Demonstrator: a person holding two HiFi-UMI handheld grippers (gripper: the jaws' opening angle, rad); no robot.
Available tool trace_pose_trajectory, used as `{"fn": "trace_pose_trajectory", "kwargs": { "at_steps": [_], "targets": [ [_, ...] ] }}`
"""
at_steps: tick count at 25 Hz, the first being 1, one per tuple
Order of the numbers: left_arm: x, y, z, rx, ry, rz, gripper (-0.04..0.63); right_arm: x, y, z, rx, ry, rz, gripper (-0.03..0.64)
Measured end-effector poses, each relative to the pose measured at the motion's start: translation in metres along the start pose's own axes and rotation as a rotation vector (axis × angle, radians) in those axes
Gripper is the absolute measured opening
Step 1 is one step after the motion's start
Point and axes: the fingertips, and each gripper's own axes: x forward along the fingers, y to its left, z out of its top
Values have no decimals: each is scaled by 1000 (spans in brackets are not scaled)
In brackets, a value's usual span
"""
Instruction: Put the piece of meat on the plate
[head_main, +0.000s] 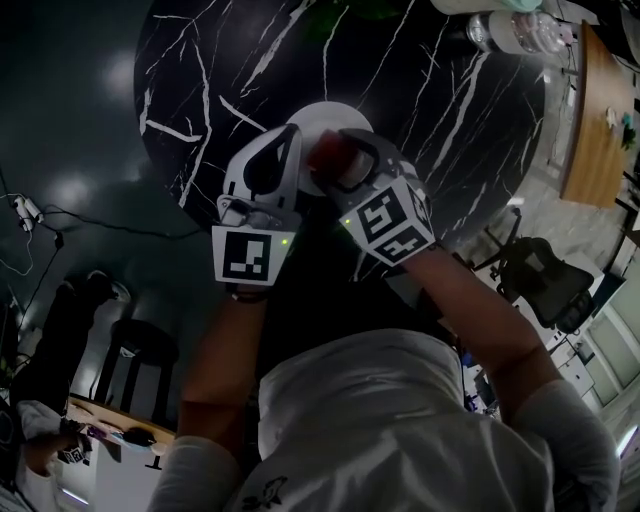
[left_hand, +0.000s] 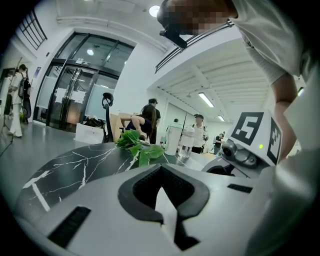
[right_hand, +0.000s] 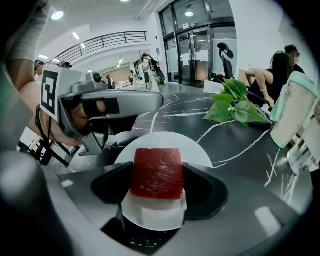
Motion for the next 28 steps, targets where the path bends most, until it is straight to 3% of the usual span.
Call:
{"fn": "trace_pose_trajectory", "kwargs": {
  "at_steps": [18,23,28],
  "targets": [
    [-7,0,4,-26,3,-4,5,-6,2,11,-57,-17,-49,298],
    [-11,-8,24,-23,-21,-10,5,-30,-1,31,-31,-77,-65,293],
    [-20,-21,54,-15,-29,-9,5,-67,3,53,-44,-135,-68,242]
  ]
}}
